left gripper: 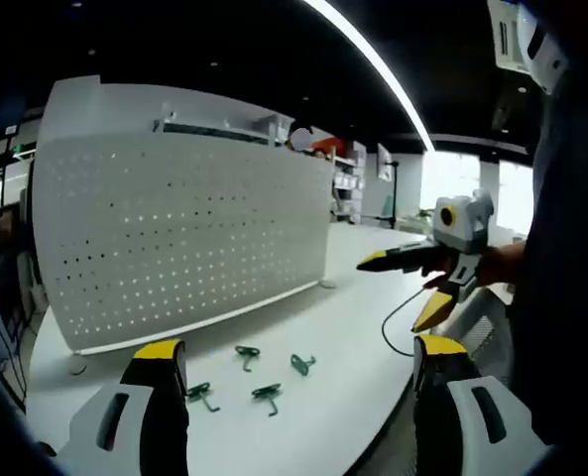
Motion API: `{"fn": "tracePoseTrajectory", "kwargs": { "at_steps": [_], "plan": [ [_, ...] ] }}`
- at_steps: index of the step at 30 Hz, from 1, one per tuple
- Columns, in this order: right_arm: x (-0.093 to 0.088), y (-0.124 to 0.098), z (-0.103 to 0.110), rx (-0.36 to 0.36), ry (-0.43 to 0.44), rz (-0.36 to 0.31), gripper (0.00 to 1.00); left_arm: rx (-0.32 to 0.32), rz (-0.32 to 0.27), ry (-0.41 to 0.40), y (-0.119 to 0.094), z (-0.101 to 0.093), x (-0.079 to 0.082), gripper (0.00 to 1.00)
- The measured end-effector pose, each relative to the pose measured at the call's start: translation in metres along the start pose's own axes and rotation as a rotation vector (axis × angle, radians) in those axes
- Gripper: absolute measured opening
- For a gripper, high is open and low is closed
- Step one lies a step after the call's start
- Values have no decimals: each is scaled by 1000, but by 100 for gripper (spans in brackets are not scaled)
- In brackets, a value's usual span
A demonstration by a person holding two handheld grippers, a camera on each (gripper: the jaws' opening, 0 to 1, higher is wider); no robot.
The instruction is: Insert the hook assembly into the mounting plate slot until the hook locks in place.
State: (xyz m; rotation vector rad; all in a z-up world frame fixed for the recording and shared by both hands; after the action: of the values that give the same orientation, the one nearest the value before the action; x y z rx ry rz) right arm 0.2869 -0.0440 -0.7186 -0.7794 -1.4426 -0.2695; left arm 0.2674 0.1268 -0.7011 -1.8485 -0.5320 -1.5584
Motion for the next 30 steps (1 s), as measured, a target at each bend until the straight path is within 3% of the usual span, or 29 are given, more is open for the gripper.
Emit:
{"fn": "tracePoseTrajectory", "kwargs": {
  "at_steps": [30],
  "plan": [
    [-5,-2,-4,20,12,-15,91,20,16,27,0,-5,5,97]
  ]
}}
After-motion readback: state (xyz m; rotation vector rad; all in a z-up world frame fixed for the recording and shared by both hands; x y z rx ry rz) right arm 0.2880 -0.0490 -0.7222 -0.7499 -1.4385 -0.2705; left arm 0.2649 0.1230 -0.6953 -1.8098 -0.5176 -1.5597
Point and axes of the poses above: the point that each gripper's makers call its tool centre point, and the gripper's own axes: y roughly forward along the fingers, z roughly to its left, x roughly out of its top, the point moved 3 cm from there along -y, roughly backward along the fingers, and after that the axes turned 1 degree about -x, right-handed, at the moved point
